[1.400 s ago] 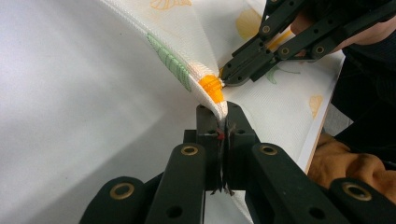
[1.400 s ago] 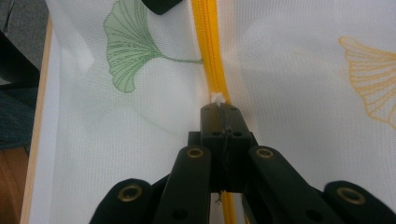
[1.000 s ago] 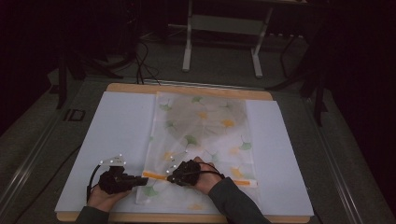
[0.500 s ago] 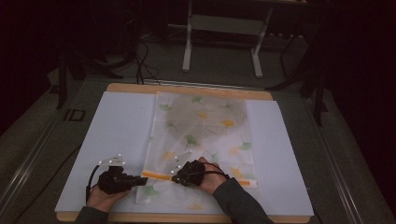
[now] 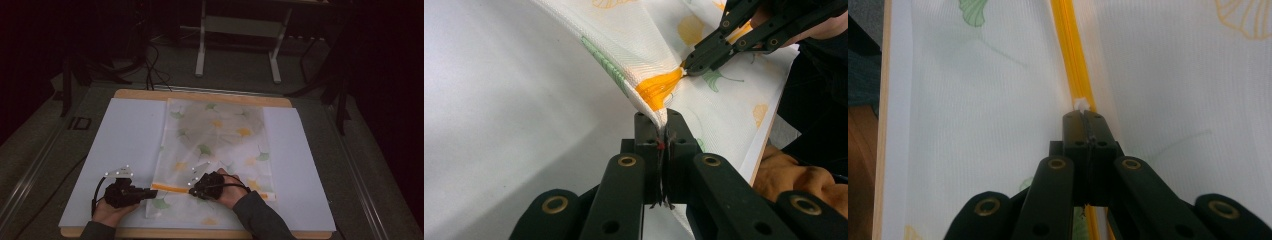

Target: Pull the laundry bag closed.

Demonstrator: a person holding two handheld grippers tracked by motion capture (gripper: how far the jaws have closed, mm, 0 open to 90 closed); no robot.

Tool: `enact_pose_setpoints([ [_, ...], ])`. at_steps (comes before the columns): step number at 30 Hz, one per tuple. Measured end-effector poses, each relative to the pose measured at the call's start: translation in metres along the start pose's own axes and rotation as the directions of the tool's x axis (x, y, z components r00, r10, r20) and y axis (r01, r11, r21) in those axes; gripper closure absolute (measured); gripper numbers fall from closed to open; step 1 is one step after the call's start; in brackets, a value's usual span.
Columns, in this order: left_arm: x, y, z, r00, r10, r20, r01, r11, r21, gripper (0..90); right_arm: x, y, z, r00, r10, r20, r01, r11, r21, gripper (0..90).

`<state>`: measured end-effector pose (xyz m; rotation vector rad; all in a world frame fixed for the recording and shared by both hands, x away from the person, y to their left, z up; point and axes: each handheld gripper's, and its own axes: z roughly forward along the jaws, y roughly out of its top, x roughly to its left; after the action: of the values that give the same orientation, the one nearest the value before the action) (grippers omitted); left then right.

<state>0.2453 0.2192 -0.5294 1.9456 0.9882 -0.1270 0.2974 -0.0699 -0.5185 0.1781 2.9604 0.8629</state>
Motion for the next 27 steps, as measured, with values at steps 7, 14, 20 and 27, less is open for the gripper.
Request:
enact_pose_setpoints([
  [7, 0.000, 0.000, 0.000, 1.0000, 0.002, 0.000, -0.002, 1.0000, 0.002, 87.5, 0.000, -0.005, -0.004, 1.0000, 0.008, 0.006, -0.008, 0.9999, 0.007, 90.0],
  [14, 0.000, 0.000, 0.000, 1.0000, 0.003, -0.003, -0.003, 1.0000, 0.002, 87.6, 0.000, -0.010, -0.007, 0.9999, 0.012, 0.010, -0.012, 0.9999, 0.011, 90.0],
  [20, 0.000, 0.000, -0.001, 1.0000, 0.003, -0.004, -0.003, 1.0000, 0.000, 87.5, -0.001, -0.014, -0.010, 0.9998, 0.015, 0.015, -0.015, 0.9998, 0.015, 90.0],
  [27, 0.000, 0.000, -0.001, 1.0000, 0.003, -0.005, -0.003, 1.0000, 0.001, 87.6, -0.001, -0.019, -0.014, 0.9996, 0.021, 0.017, -0.022, 0.9994, 0.027, 90.0],
])
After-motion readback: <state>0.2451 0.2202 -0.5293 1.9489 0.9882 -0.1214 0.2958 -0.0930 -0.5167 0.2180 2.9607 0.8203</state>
